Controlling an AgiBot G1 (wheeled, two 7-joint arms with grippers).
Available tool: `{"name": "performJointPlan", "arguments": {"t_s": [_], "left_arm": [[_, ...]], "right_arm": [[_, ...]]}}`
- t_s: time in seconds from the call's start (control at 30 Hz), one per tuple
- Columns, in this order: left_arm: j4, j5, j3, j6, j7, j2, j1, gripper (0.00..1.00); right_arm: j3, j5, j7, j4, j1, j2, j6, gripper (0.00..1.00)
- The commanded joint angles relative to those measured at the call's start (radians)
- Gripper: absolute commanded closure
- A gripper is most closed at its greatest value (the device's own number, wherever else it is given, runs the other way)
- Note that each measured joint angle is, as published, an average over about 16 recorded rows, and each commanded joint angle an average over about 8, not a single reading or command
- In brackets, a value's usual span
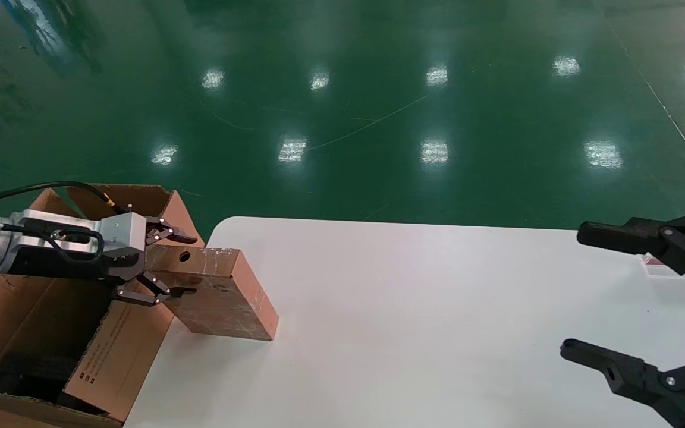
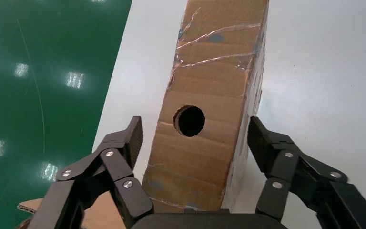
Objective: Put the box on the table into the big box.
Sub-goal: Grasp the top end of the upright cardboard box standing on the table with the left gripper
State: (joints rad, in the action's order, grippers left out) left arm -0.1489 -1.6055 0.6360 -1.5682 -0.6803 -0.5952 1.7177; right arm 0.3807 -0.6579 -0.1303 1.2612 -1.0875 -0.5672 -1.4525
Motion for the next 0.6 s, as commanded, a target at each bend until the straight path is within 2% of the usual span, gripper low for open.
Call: {"name": "performJointPlan", "arguments": {"t_s": [0.03,0.4,0.6], "left_arm": [[0.005,-0.001,0.003,0.0,-0.003,-0.001,0.004,1.0],[0.03,0.0,0.012,0.0,-0.01,-0.006,0.021,1.0],[0.054,0.02,0.004,-0.012,0.027,-0.007,0.05,1.0]], "right_arm": [[0.0,0.0,0.0,0.0,0.0,0.0,0.0,1.0],[0.0,0.0,0.0,0.0,0.0,0.0,0.0,1.0],[0.0,0.0,0.0,0.0,0.0,0.0,0.0,1.0]]}}
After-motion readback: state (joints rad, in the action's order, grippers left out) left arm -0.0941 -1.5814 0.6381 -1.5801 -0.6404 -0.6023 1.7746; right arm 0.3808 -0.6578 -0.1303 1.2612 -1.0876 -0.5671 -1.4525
